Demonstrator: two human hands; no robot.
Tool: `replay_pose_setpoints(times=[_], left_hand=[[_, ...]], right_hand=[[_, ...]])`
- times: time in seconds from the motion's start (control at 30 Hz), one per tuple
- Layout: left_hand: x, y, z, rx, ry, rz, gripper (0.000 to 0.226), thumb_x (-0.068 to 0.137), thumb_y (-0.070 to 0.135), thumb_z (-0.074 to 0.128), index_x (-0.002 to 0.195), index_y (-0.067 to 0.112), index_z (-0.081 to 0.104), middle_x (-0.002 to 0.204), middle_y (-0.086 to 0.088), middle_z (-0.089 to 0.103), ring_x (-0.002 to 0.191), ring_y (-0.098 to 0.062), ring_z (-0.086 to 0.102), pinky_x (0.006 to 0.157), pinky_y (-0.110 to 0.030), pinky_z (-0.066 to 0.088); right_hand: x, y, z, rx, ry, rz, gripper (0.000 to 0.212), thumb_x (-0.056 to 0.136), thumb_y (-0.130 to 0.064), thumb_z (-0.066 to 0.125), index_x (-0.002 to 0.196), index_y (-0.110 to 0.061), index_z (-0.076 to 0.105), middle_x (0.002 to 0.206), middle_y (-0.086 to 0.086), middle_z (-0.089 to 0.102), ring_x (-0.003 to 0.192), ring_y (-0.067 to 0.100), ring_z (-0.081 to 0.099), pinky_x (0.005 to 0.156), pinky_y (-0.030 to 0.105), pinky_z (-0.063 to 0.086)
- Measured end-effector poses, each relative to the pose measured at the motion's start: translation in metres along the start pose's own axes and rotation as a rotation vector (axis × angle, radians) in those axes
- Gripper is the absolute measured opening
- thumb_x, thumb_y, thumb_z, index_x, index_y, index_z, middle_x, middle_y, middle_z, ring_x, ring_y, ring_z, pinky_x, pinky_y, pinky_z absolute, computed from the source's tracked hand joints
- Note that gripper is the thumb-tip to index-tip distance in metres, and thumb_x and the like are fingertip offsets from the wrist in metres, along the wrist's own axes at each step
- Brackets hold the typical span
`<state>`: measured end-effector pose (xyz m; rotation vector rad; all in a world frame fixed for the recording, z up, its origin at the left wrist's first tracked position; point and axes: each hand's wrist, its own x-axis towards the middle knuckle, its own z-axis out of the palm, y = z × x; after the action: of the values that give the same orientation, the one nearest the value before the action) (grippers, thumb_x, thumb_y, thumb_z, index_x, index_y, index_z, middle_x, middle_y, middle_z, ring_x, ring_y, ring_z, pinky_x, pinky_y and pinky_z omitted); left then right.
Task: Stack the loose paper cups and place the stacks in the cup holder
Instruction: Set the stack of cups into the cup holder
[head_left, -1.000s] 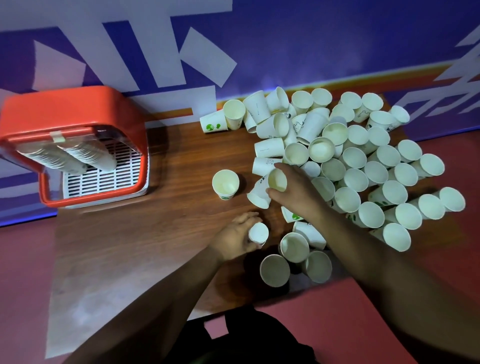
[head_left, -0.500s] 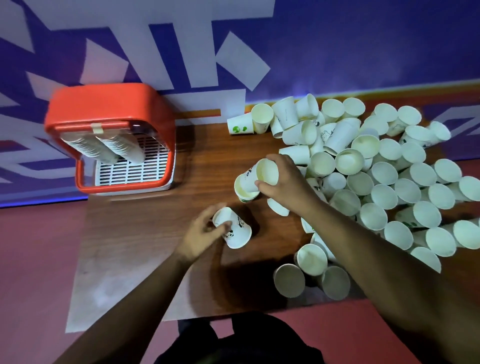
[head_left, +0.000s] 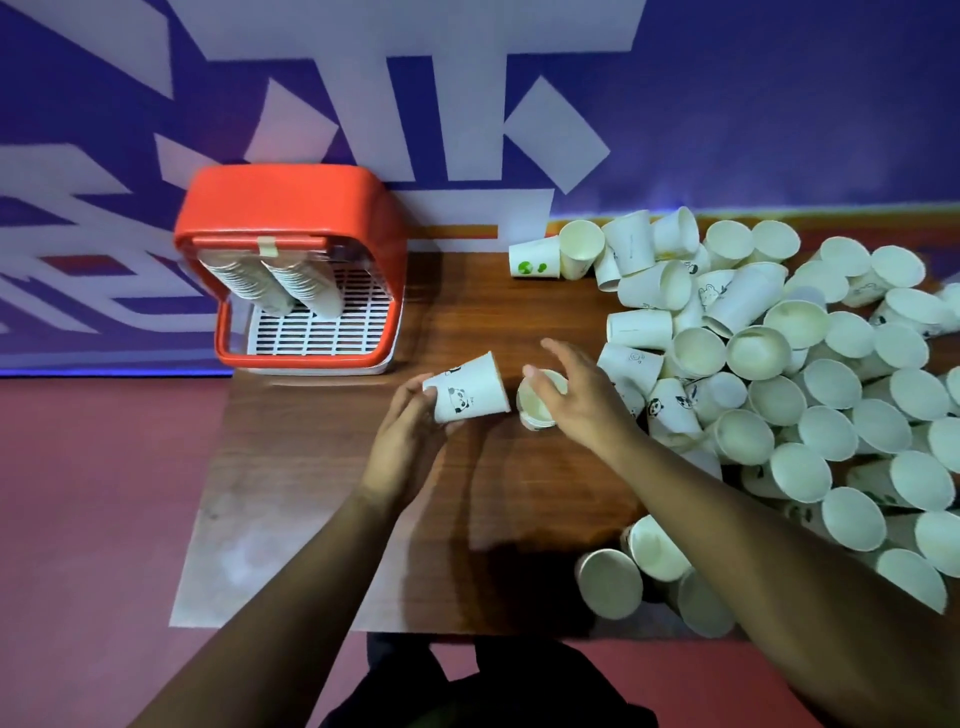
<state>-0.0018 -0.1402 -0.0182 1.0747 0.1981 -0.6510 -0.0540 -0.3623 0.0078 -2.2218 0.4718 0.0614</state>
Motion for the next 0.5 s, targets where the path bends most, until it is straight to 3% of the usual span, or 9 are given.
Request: replay_pose_setpoints(times=[0.07, 0.13, 0.2, 0.3, 0.37, 0.43, 0.5], left_hand=[[0.000, -0.001, 0.014, 0.008, -0.081, -0.023, 0.029, 0.096, 0.017, 0.054, 0.124, 0.012, 0.052, 0.124, -0.009, 0.067, 0.109, -0.024, 0.065, 0.095, -0.040, 0.050], [0.001, -0.003, 0.027, 0.058, -0.127, -0.046, 0.029, 0.094, 0.017, 0.057, 0.122, 0.014, 0.054, 0.120, -0.006, 0.066, 0.103, -0.021, 0.066, 0.091, -0.035, 0.052], [0.006, -0.006, 0.037, 0.121, -0.163, -0.047, 0.033, 0.090, 0.017, 0.059, 0.123, 0.014, 0.056, 0.121, -0.007, 0.062, 0.104, -0.021, 0.064, 0.088, -0.033, 0.053], [0.014, -0.010, 0.045, 0.301, -0.233, -0.018, 0.043, 0.089, 0.021, 0.066, 0.131, 0.018, 0.057, 0.128, -0.007, 0.062, 0.114, -0.021, 0.061, 0.099, -0.037, 0.052], [0.020, -0.010, 0.048, 0.505, -0.229, 0.011, 0.057, 0.083, 0.026, 0.078, 0.135, 0.027, 0.055, 0.133, -0.001, 0.060, 0.122, -0.017, 0.058, 0.104, -0.032, 0.049], [0.029, -0.012, 0.044, 0.768, -0.212, 0.041, 0.073, 0.081, 0.022, 0.083, 0.144, 0.025, 0.047, 0.141, 0.003, 0.051, 0.129, -0.011, 0.049, 0.106, -0.022, 0.043], [0.040, -0.019, 0.035, 1.023, -0.230, 0.025, 0.088, 0.078, 0.022, 0.086, 0.151, 0.020, 0.037, 0.147, 0.000, 0.040, 0.139, -0.010, 0.036, 0.116, -0.028, 0.033]], right_hand=[[-0.004, -0.014, -0.009, 0.283, -0.081, 0.080, 0.063, 0.090, -0.058, 0.053, 0.143, -0.026, 0.042, 0.140, -0.010, 0.050, 0.124, 0.004, 0.049, 0.105, 0.028, 0.040], [-0.007, -0.021, -0.016, 0.373, -0.160, 0.097, 0.070, 0.082, -0.065, 0.057, 0.142, -0.033, 0.042, 0.136, -0.014, 0.052, 0.121, 0.002, 0.051, 0.102, 0.027, 0.042], [-0.007, -0.021, -0.023, 0.360, -0.127, 0.105, 0.064, 0.080, -0.058, 0.065, 0.136, -0.035, 0.046, 0.131, -0.013, 0.055, 0.114, 0.001, 0.055, 0.098, 0.027, 0.047], [-0.007, -0.020, -0.038, 0.407, -0.027, 0.136, 0.050, 0.085, -0.035, 0.071, 0.130, -0.031, 0.050, 0.126, -0.009, 0.057, 0.104, 0.000, 0.058, 0.084, 0.015, 0.049], [-0.006, -0.012, -0.045, 0.346, 0.022, 0.132, 0.055, 0.082, -0.033, 0.074, 0.131, -0.028, 0.050, 0.125, -0.009, 0.056, 0.108, 0.005, 0.057, 0.087, 0.018, 0.047], [-0.006, -0.003, -0.046, 0.212, 0.046, 0.117, 0.064, 0.079, -0.035, 0.076, 0.135, -0.028, 0.047, 0.131, -0.011, 0.052, 0.119, 0.007, 0.050, 0.099, 0.025, 0.042], [-0.006, 0.006, -0.042, 0.069, 0.028, 0.051, 0.072, 0.077, -0.033, 0.078, 0.140, -0.024, 0.044, 0.140, -0.008, 0.047, 0.127, 0.009, 0.044, 0.103, 0.021, 0.033]])
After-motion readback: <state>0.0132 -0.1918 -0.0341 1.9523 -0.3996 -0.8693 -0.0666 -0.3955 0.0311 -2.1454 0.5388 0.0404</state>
